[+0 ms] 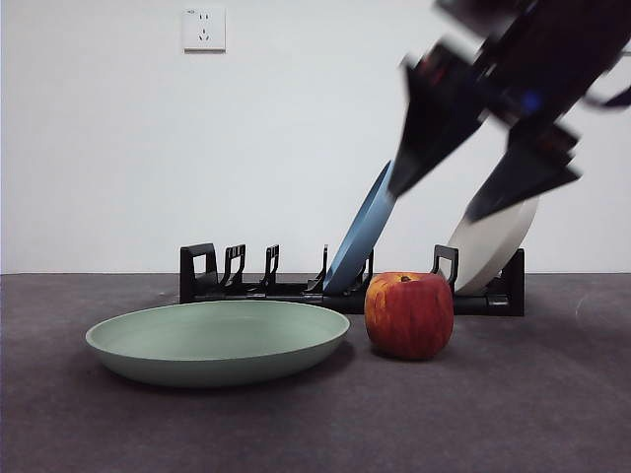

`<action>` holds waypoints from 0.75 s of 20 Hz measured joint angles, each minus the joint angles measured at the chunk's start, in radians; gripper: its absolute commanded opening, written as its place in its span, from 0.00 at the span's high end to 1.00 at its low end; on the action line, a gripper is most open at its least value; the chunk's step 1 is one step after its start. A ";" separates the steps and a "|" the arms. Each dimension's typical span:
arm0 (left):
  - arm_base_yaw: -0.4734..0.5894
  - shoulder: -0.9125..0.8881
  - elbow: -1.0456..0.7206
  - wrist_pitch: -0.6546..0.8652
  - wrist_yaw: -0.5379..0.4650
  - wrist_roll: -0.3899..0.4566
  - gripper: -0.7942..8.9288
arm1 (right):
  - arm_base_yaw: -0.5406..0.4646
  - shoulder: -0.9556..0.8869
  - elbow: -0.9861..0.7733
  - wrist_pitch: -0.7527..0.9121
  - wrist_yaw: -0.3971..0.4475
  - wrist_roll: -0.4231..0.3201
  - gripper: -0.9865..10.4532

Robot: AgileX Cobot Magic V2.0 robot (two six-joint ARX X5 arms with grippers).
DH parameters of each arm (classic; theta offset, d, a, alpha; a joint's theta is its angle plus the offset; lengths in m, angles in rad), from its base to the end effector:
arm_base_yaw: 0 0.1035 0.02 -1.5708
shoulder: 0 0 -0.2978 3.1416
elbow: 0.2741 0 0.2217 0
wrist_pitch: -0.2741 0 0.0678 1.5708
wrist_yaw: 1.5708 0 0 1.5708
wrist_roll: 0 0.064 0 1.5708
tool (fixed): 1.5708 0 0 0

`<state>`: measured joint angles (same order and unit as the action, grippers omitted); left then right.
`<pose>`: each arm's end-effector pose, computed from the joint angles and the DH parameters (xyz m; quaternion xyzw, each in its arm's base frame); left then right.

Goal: Take the green plate from the plate rack,put the plate on the table,take the apple from the table,put the apple in the plate

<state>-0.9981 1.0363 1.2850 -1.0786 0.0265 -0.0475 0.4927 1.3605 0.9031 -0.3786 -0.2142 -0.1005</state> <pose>0.0795 -0.1264 0.3732 0.1692 0.3670 -0.4400 0.8019 0.2255 0.1365 0.2576 -0.0993 0.3856 0.3361 0.8535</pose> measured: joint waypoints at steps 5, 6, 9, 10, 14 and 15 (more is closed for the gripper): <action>0.000 0.000 0.000 -0.006 0.003 -0.018 0.53 | 0.019 0.172 0.000 0.103 0.013 0.000 0.31; 0.000 0.000 0.000 -0.006 0.003 -0.018 0.53 | 0.019 0.196 0.000 0.119 0.026 0.000 0.31; 0.000 0.000 0.000 -0.009 0.003 -0.025 0.53 | 0.018 0.259 0.000 0.146 0.032 0.000 0.31; 0.000 0.000 0.000 -0.009 0.003 -0.025 0.53 | 0.019 0.273 0.000 0.148 0.032 0.000 0.31; 0.000 0.000 0.000 -0.009 0.003 -0.025 0.53 | 0.019 0.299 0.000 0.159 0.035 0.000 0.52; 0.000 0.000 0.000 -0.009 0.003 -0.025 0.53 | 0.019 0.299 0.000 0.164 0.035 0.000 0.57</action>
<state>-0.9981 1.0363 1.2850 -1.0874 0.0296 -0.0723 0.5121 1.6592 0.9035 -0.2142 -0.1795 -0.1005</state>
